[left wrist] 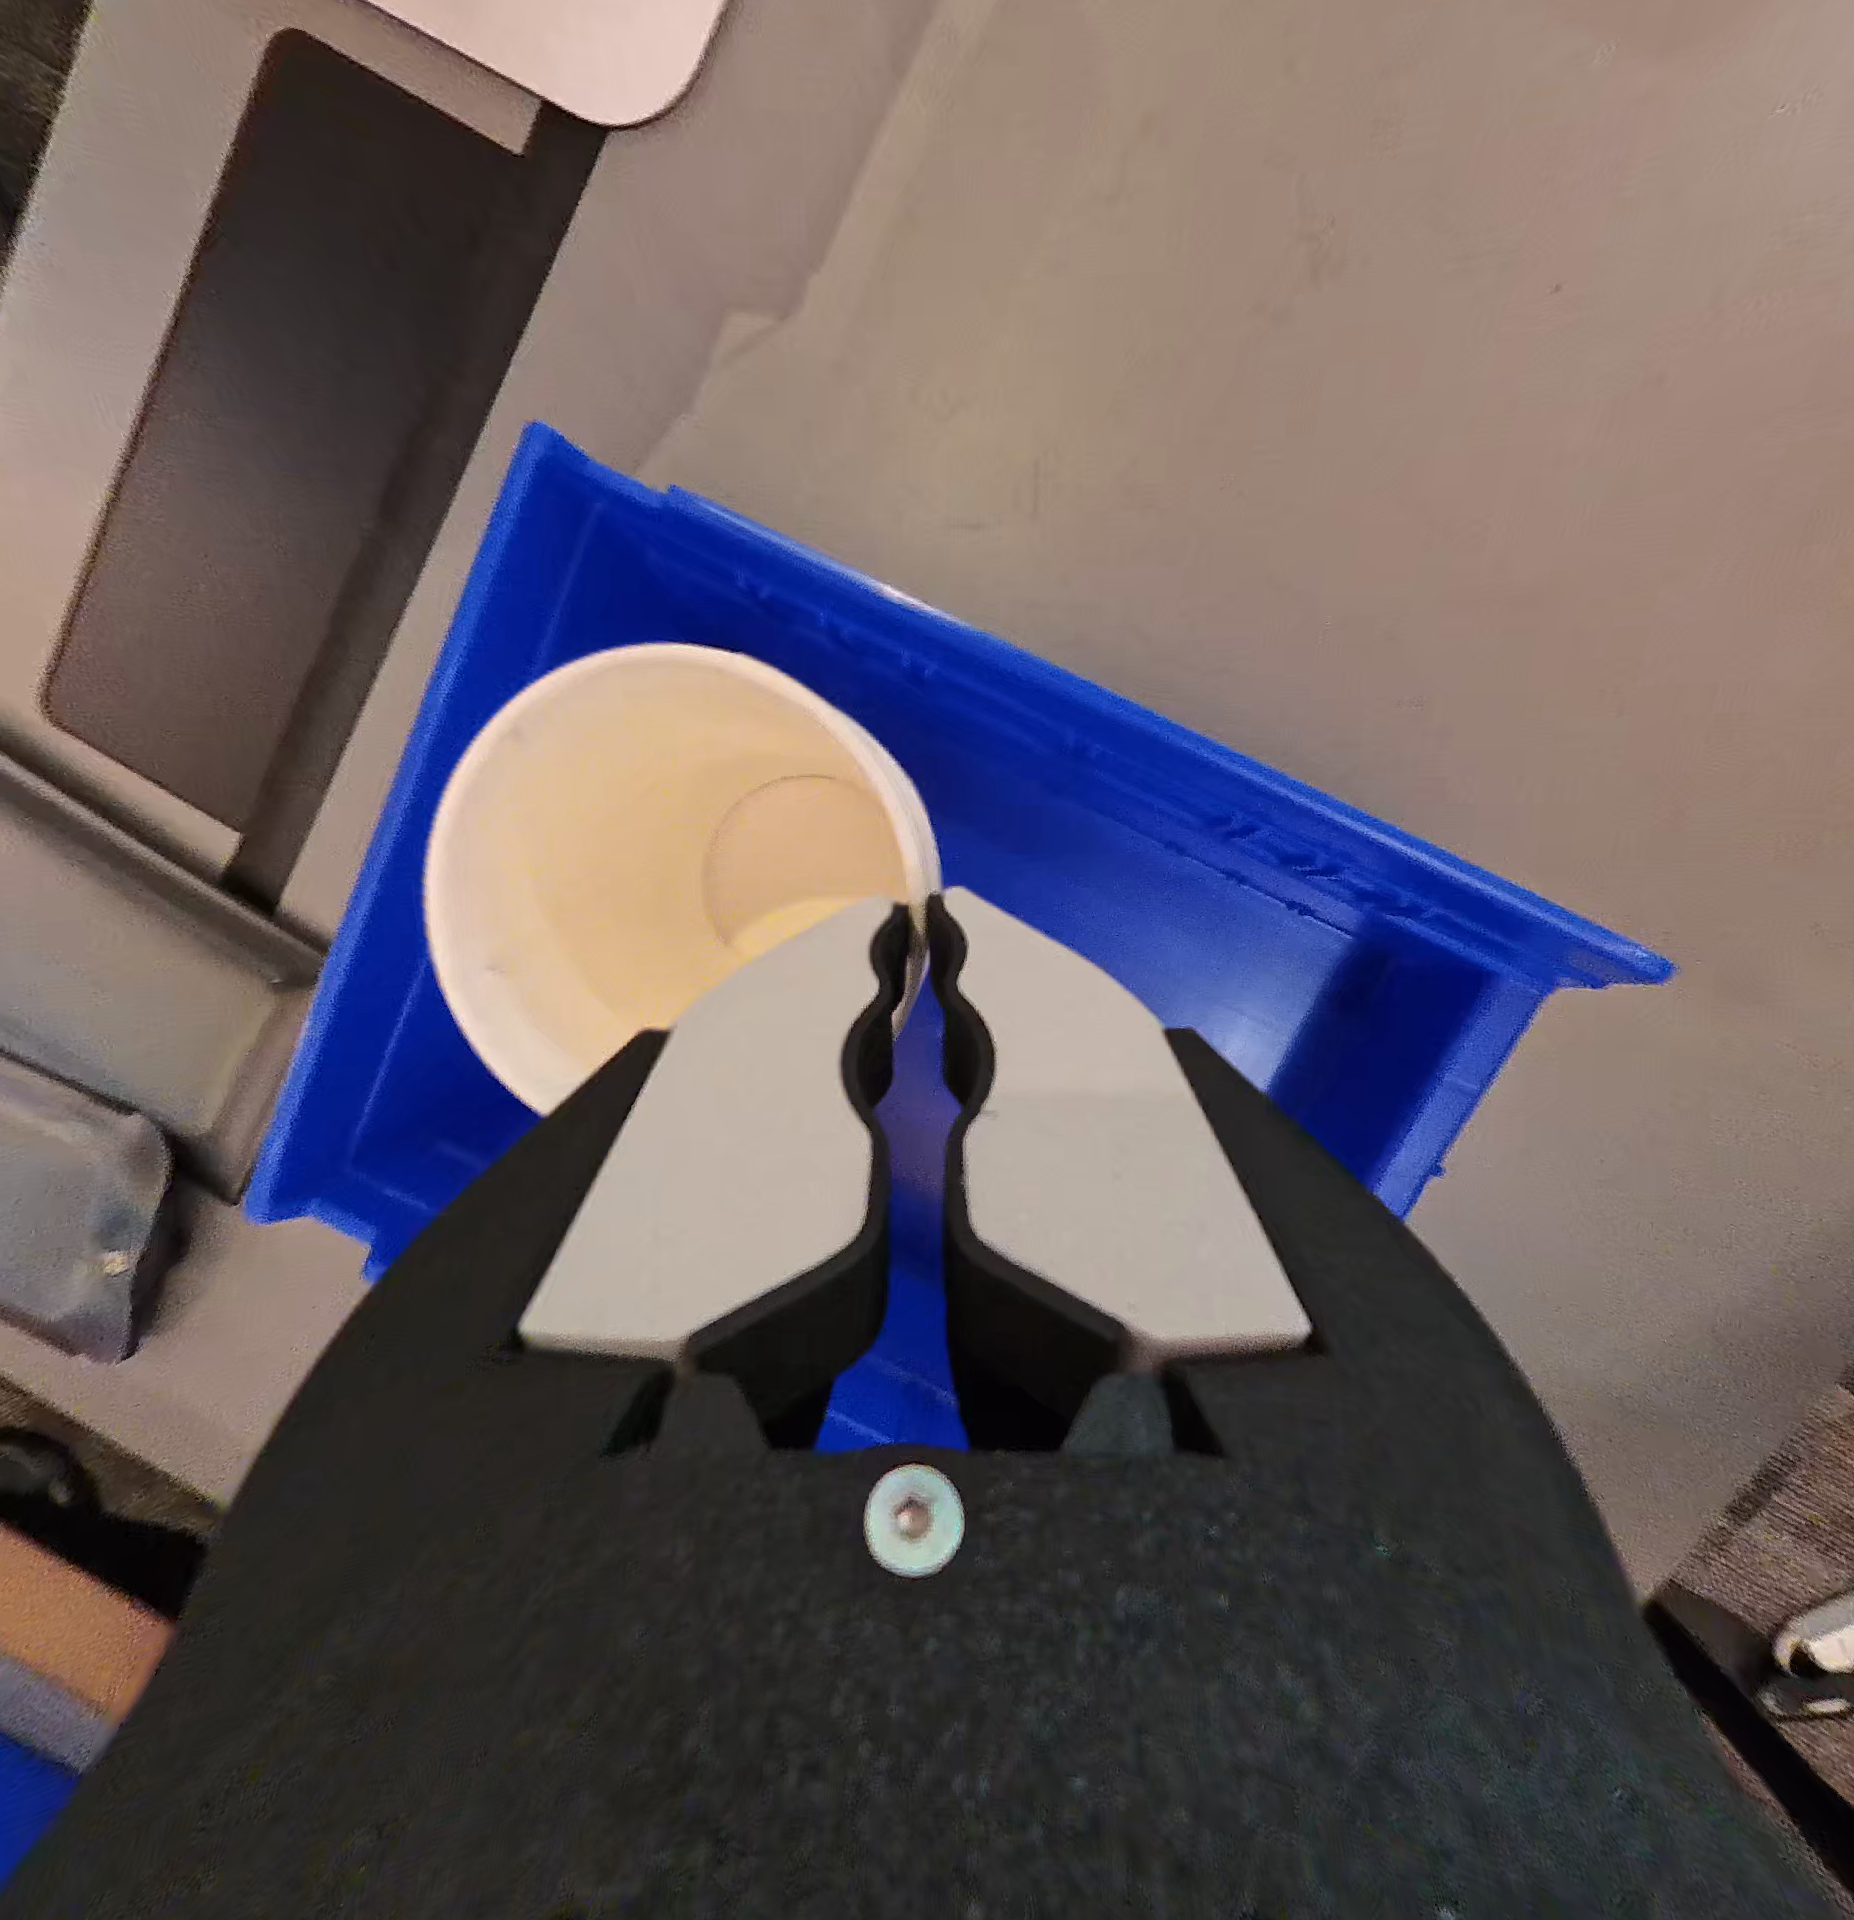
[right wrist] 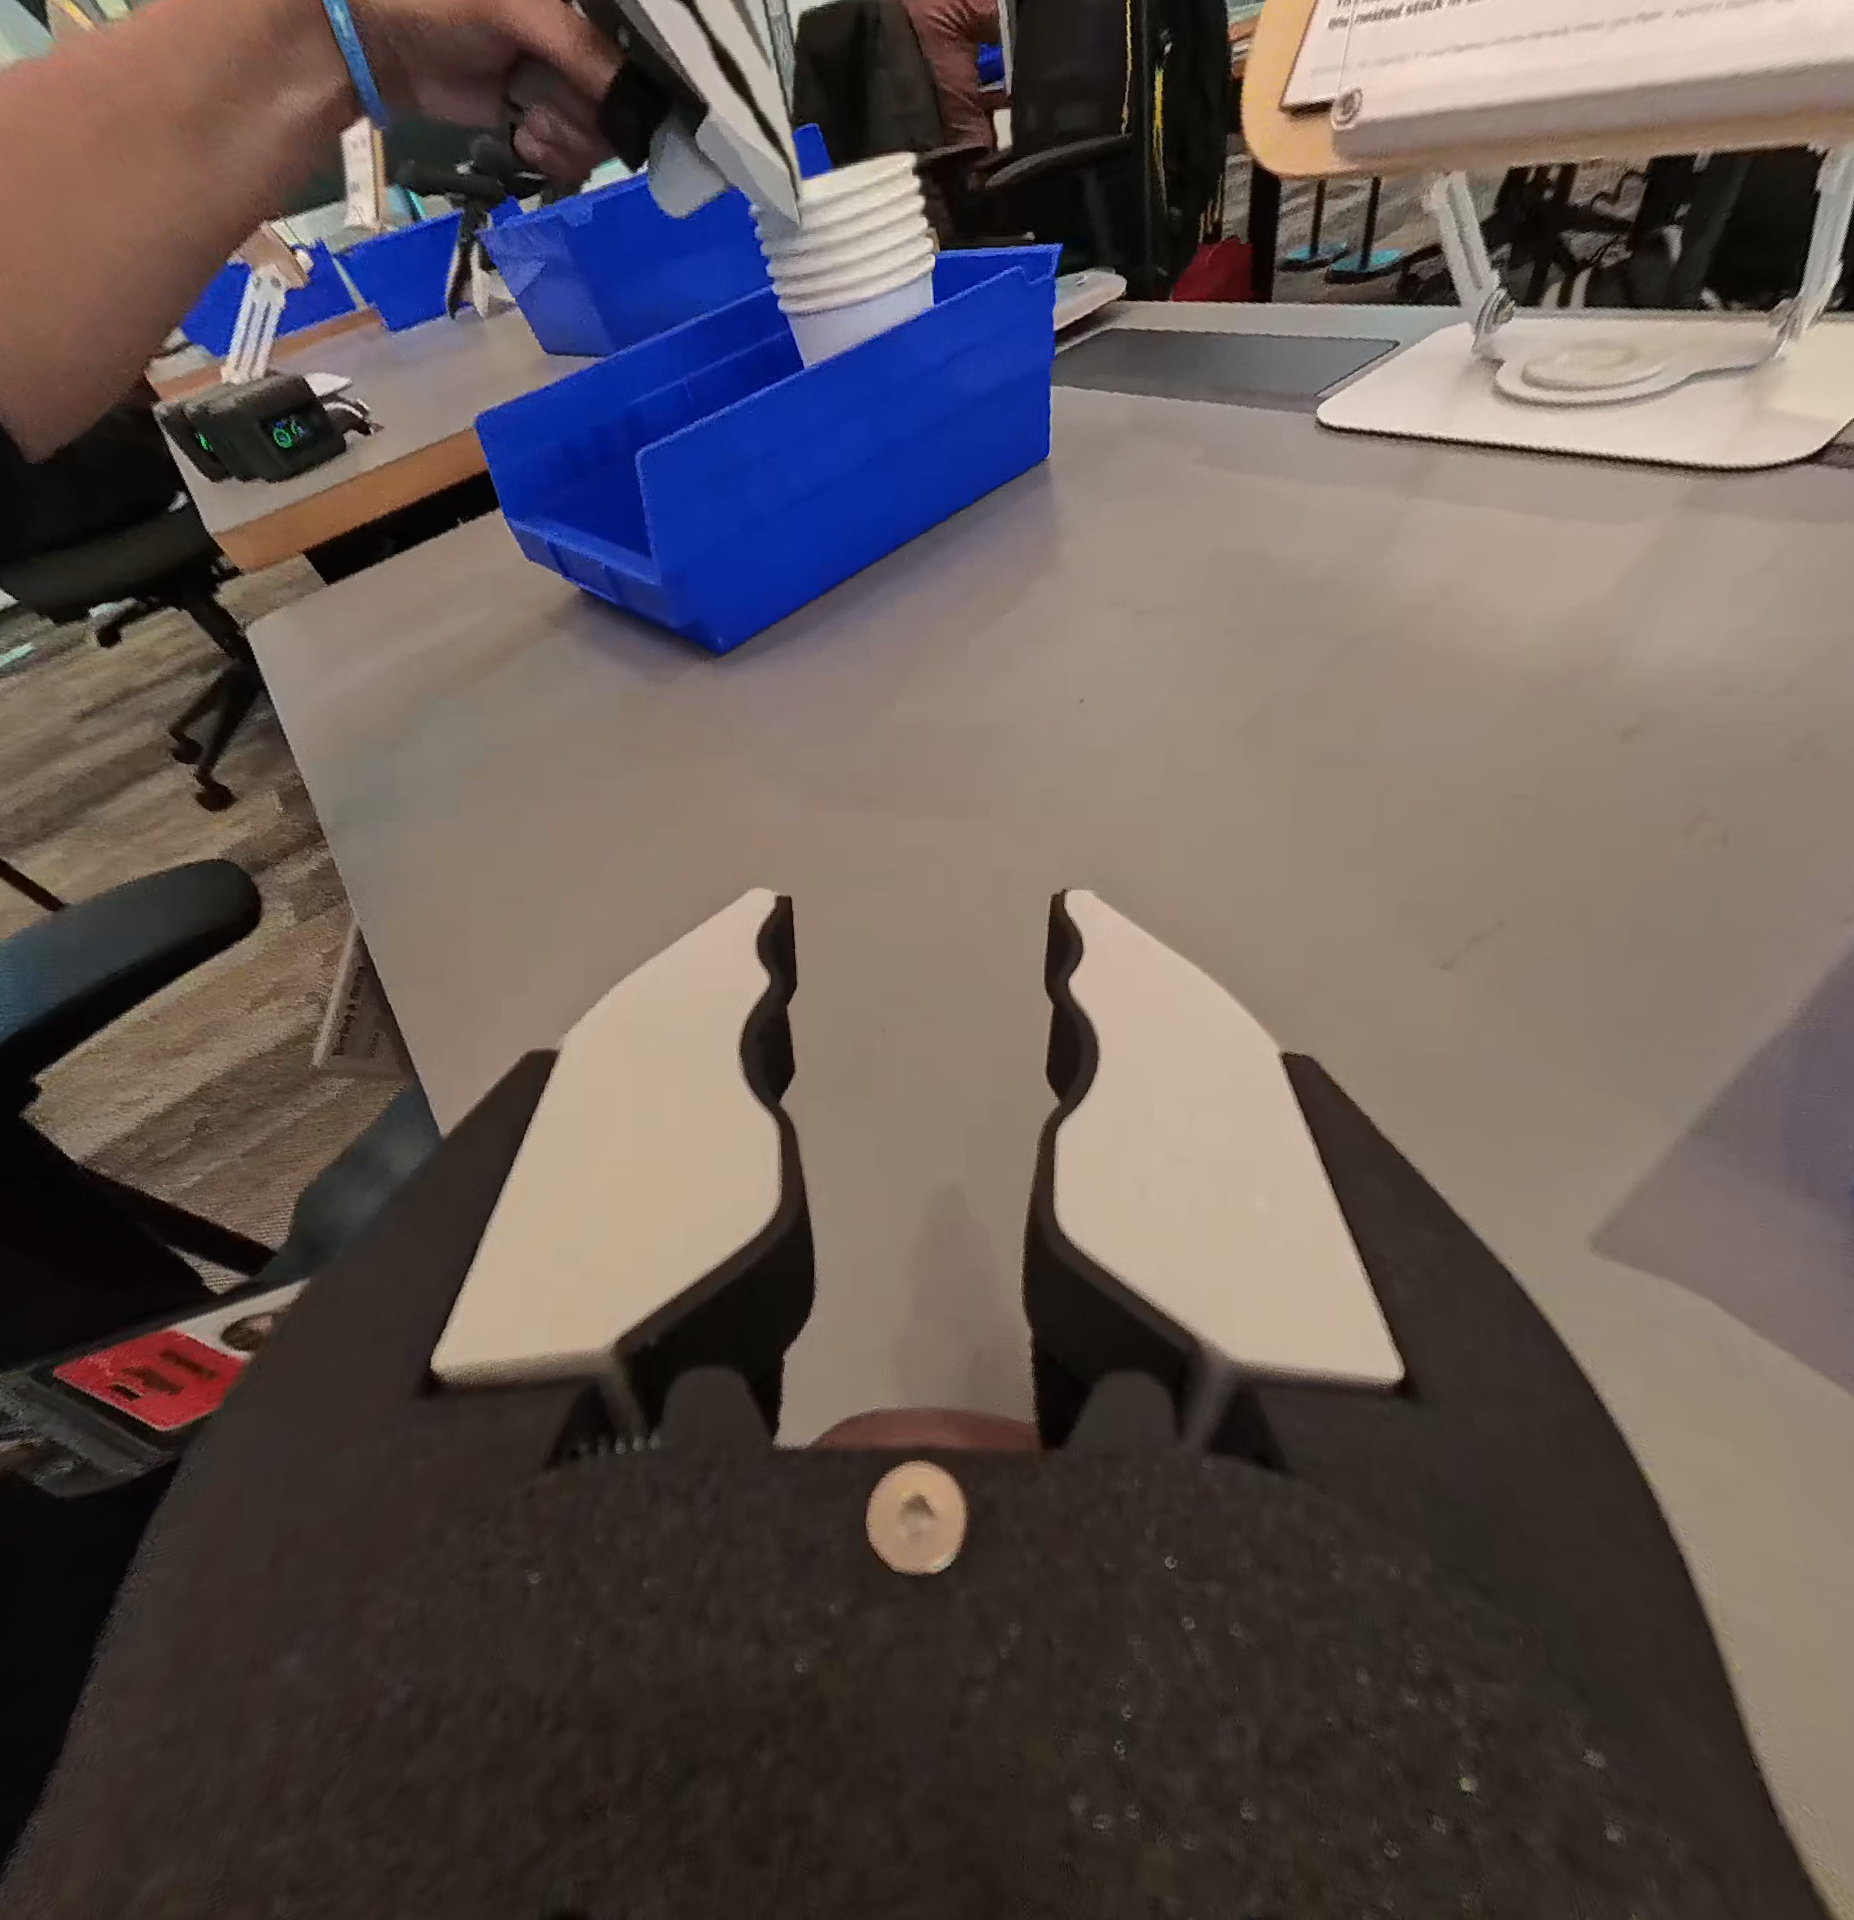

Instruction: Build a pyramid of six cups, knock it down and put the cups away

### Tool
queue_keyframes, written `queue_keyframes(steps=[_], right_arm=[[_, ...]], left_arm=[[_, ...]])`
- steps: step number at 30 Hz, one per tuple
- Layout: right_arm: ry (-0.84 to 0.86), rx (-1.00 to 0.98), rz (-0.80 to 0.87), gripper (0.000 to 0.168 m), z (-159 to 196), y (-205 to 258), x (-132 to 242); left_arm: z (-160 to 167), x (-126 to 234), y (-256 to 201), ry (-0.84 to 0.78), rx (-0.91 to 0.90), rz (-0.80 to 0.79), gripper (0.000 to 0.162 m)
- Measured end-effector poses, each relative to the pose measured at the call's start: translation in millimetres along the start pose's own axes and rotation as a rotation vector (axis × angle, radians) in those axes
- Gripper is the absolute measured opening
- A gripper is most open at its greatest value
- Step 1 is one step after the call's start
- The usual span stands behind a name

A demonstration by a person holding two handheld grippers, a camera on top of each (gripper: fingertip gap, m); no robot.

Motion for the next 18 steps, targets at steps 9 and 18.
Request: queue_keyframes(steps=[9,18], right_arm=[[0.024,-0.013,-0.04,0.044,3,4,-10],[0.03,-0.004,-0.054,0.044,1,9,-9]], left_arm=[[-3,2,-4,0.03,-0.016,0.0,0.002],[-19,32,-4,-0.002,-0.02,-0.04,0.002]])
Point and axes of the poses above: each gripper's, where its closed fingertips meet, x back along the fingers, z out of its underside, y = z × x across the jaws, the point moved 1 cm from there along x, back along the fingers, and after that the axes turned 4 degrees about x, right-handed, at the moved point
